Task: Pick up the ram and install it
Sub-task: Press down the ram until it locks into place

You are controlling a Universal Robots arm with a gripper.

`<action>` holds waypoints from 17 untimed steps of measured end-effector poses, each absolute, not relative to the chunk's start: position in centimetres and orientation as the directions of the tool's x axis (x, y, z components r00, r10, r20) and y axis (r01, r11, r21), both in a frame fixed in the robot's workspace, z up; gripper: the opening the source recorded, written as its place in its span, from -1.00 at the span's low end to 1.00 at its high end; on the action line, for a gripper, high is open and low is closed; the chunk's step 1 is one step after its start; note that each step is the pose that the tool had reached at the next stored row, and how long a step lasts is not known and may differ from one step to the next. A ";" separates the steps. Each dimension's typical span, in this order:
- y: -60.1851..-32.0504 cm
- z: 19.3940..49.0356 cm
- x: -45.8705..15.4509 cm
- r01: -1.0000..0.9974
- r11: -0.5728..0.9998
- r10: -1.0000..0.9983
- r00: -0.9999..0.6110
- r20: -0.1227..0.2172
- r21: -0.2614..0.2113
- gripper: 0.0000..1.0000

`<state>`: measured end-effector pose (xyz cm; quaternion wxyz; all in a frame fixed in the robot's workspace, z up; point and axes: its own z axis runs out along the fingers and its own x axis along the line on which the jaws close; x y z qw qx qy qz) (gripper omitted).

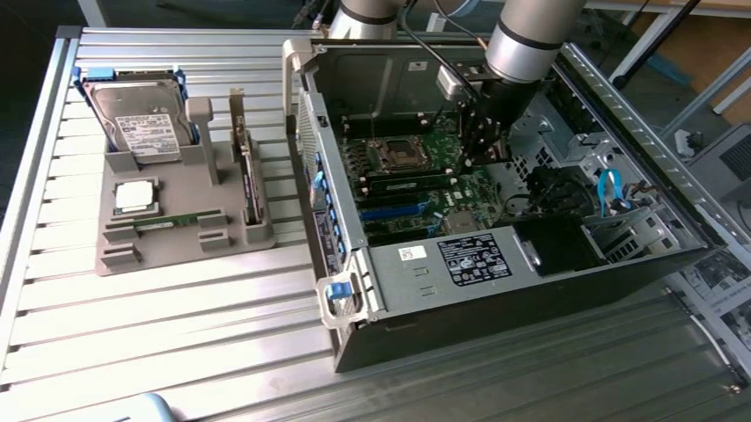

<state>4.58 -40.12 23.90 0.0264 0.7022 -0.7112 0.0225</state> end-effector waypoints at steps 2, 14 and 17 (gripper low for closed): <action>-40.1 23.9 4.2 -1.000 0.013 -0.998 -0.013 0.069 0.005 -0.79; -40.1 23.5 3.3 -1.000 0.013 -0.998 -0.013 0.069 0.005 -0.79; -40.1 23.3 3.2 -1.000 0.013 -0.998 -0.013 0.068 0.005 -0.79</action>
